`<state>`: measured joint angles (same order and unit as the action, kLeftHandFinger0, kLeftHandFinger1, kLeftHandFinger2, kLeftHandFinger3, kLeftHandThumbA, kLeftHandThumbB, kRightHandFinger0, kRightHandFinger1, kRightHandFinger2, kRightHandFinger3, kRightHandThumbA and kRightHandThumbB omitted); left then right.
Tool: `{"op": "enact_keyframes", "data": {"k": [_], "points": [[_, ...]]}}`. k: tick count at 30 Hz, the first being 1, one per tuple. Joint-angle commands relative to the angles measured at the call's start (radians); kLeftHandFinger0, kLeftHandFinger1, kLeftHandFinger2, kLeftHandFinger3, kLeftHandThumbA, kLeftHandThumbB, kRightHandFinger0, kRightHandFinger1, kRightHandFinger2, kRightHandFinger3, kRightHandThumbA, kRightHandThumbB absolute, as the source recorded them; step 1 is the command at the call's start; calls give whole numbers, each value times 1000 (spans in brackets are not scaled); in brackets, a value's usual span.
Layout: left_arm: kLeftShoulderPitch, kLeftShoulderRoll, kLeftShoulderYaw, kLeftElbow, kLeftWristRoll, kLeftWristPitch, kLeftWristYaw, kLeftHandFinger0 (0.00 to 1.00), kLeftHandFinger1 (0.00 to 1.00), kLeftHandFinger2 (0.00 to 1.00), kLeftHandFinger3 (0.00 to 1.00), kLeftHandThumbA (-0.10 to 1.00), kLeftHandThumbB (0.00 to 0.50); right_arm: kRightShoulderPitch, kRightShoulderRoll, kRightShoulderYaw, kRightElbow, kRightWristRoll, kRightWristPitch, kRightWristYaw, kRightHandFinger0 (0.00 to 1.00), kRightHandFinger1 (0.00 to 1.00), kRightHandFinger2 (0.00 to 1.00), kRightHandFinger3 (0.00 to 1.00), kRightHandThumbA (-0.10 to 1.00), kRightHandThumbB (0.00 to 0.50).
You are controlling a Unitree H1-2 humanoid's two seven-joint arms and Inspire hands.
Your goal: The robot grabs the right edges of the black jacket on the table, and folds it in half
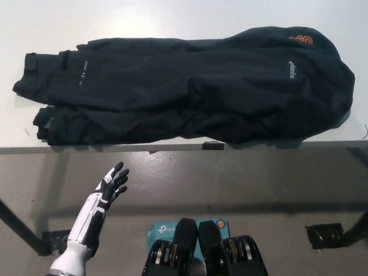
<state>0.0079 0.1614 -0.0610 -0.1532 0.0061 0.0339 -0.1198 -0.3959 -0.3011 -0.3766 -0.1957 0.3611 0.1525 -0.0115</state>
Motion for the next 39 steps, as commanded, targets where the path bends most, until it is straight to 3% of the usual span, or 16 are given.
{"op": "enact_keyframes", "data": {"k": [1,3,4,6,10,15,19,23,35,39], "points": [[23,7,16,-33,-33,-70,-14,1000,1000,1000,1000,1000,166,-222,-79,-67,324,273,254,91,1000,1000,1000,1000,1000,235],[29,9,20,-38,-32,-66,-13,1000,1000,1000,1000,1000,168,-247,-79,-64,387,274,251,117,1000,1000,1000,1000,1000,233],[33,9,22,-38,-35,-69,-14,1000,1000,1000,1000,1000,167,-267,-81,-61,444,271,248,136,1000,1000,1000,1000,1000,265],[38,8,25,-36,-36,-77,-13,1000,1000,1000,1000,1000,160,-306,-79,-67,542,272,244,154,1000,1000,1000,1000,1000,283],[36,3,25,-36,-26,-72,-9,1000,1000,1000,1000,1000,166,-356,-65,-87,690,268,202,165,1000,1000,1000,1000,1000,253],[32,2,32,-43,-19,-65,-3,1000,1000,1000,1000,1000,163,-387,-51,-84,821,237,153,175,1000,1000,1000,1000,1000,272],[29,3,35,-49,-29,-51,-10,1000,1000,1000,1000,1000,164,-400,-53,-75,922,216,102,202,1000,1000,1000,1000,1000,259],[24,4,38,-48,-30,-54,-9,1000,1000,1000,1000,1000,165,-408,-47,-78,970,218,78,220,1000,1000,1000,1000,1000,252],[29,12,54,-75,-71,-49,-17,1000,1000,1000,1000,1000,150,-415,-38,-44,1031,173,4,216,1000,1000,1000,1000,1000,310],[29,12,55,-80,-74,-43,-18,1000,1000,1000,1000,1000,149,-428,-30,-60,1050,204,8,248,1000,1000,1000,1000,1000,281]]}}
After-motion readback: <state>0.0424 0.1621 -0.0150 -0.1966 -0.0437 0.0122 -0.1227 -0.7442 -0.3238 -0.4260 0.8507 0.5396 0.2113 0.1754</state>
